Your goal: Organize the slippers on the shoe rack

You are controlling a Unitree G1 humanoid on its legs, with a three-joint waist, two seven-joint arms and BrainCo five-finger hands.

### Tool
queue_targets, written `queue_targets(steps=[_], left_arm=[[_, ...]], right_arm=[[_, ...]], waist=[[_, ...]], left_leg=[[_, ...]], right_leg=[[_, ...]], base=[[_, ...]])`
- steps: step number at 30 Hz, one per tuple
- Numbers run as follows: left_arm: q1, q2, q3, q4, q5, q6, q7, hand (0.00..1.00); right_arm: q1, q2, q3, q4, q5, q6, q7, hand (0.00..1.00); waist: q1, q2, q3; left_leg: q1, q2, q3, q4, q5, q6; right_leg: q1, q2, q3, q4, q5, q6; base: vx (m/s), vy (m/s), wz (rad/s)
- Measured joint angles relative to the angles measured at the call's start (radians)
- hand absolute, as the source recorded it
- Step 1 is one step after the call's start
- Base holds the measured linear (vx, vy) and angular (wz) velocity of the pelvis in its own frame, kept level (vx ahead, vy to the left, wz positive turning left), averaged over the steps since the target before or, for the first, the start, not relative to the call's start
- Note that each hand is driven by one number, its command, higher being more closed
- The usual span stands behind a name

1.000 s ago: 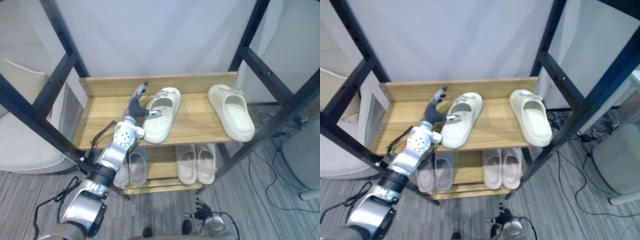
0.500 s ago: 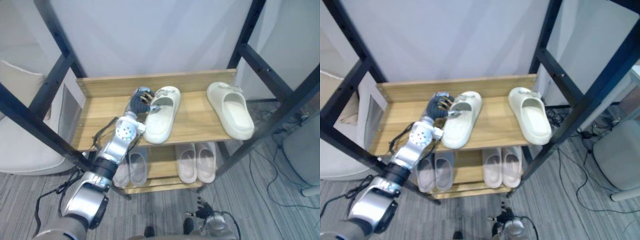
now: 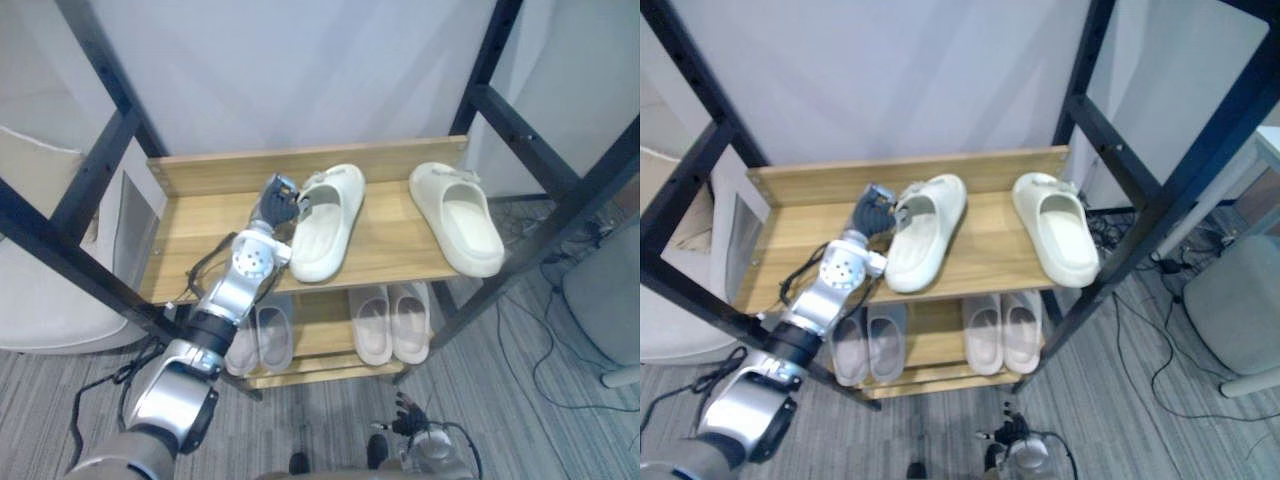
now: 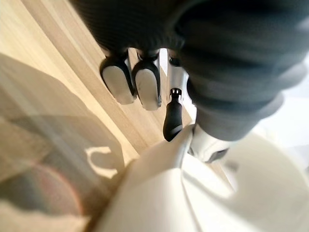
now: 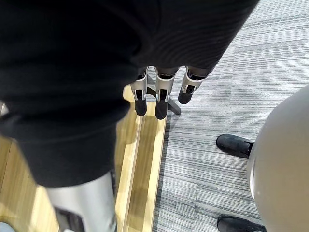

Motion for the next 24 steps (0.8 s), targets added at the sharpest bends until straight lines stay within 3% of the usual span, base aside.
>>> queue_targets(steps=[9,24], left_arm=[[0.0,-0.07,-0.004,0.0,-0.043,0.0,0.008,1.0],[-0.062,-0.117,-0.099,0.0,-0.075,0.0,0.019,1.0]], right_arm=[[0.0,0.001,0.0,0.0,0.001,0.001,0.0,0.0],[-0.003,0.001,-0.001,0.003,0.003,0.002,0.0,0.0]], waist=[[0.0,0.0,0.0],[-0.001,0.0,0.0]], left_leg=[[0.001,-0.001,-0.002,0.0,0.0,0.0],[0.003,-0.002,-0.004,0.001,0.001,0.001]], right_leg=[[0.003,-0.001,-0.003,0.0,0.0,0.0],[0.004,-0.002,-0.005,0.0,0.0,0.0]], base=[[0.0,0.0,0.0],[0.0,0.0,0.0]])
